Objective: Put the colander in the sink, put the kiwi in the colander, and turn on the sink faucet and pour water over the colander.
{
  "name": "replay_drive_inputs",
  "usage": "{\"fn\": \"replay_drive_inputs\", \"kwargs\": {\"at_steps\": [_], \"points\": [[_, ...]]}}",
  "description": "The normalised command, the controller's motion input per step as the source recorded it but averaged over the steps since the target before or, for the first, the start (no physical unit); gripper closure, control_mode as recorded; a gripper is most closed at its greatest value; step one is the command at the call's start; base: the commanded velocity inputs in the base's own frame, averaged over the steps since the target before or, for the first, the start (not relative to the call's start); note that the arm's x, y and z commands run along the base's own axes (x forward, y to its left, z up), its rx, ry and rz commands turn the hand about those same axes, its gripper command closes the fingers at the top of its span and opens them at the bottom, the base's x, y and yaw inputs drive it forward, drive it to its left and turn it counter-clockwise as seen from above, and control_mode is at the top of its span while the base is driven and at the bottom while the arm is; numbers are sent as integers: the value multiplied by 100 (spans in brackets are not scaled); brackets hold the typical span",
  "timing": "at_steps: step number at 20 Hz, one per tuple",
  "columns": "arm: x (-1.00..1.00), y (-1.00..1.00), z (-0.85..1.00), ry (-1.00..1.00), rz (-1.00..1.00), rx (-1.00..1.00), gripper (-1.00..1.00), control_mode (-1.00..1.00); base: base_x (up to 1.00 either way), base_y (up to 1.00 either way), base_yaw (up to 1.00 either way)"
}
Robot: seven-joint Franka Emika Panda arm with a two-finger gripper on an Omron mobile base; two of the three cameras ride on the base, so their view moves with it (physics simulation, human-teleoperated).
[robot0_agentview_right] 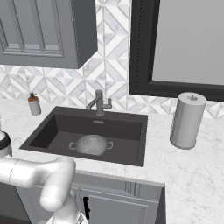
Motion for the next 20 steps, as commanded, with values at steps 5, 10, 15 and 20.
{"fn": "replay_drive_inputs", "kwargs": {"at_steps": [5,10,15,20], "points": [[10,2,-24,-1,0,-1,-100,-100,0,0,0],[7,2,-24,0,0,0,-100,-100,0,0,0],[0,6,-48,0,0,0,-100,-100,0,0,0],[1,1,-18,-5,0,0,100,-100,0,0,0]]}}
